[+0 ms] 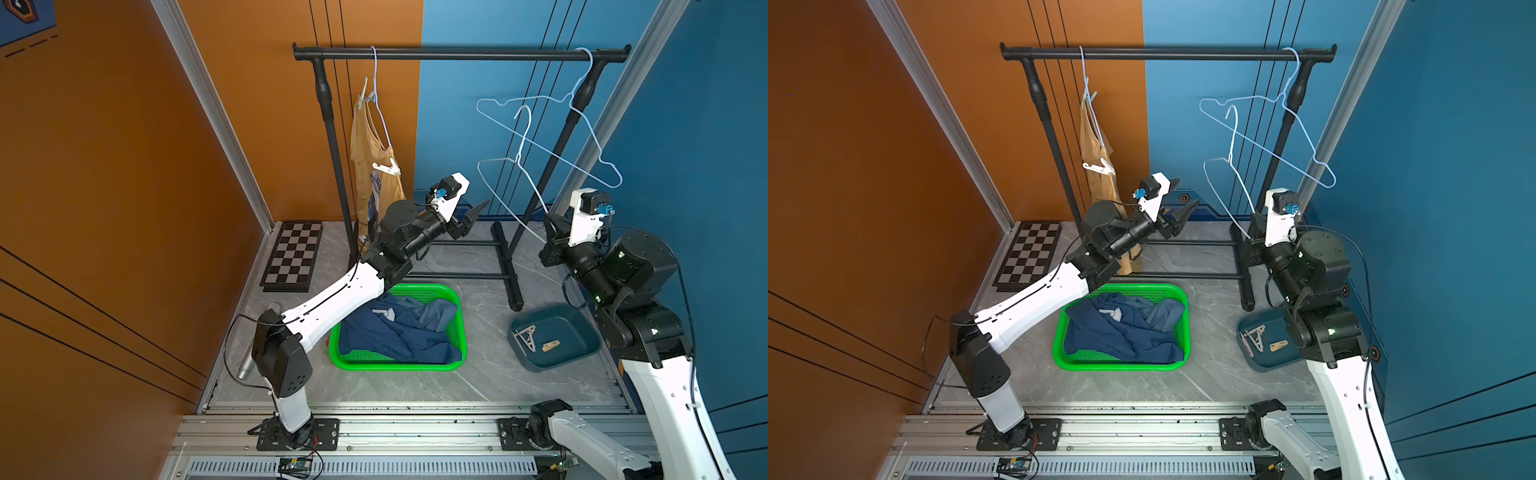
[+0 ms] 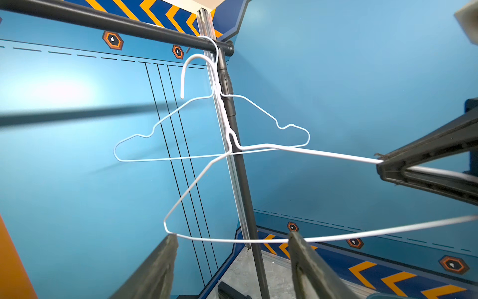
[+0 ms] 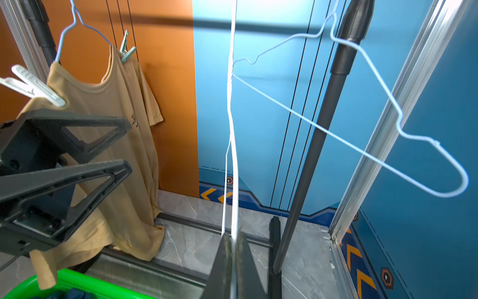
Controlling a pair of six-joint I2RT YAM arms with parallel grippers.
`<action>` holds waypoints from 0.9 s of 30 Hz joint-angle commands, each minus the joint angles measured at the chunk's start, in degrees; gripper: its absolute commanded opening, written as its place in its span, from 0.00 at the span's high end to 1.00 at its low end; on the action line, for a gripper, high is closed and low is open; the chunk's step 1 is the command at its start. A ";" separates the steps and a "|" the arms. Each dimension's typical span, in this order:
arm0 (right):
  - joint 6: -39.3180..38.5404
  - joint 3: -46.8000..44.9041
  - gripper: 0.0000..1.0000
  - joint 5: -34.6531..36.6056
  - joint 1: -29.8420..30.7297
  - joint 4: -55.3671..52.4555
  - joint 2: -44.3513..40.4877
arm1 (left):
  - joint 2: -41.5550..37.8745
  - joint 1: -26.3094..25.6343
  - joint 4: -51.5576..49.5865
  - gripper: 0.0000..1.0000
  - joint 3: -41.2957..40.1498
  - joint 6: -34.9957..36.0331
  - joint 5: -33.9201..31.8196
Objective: Remove the clothespins securing t-shirts to the hanger
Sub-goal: Place the hanger on the clothes rail.
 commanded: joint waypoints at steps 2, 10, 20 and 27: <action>2.75 4.17 1.00 -2.45 -1.10 6.65 3.02 | 2.86 1.35 1.67 0.30 6.80 -2.92 -1.14; 4.23 8.67 1.00 -4.93 -2.81 12.05 8.33 | 11.45 3.68 1.63 0.30 20.60 -7.17 0.95; 6.35 13.61 1.00 -7.55 -5.54 17.82 14.67 | 21.78 6.18 1.58 0.30 37.26 -11.38 2.45; 9.37 17.06 1.00 -9.55 -6.54 18.67 19.98 | 25.03 7.00 1.62 0.31 41.14 -12.86 2.39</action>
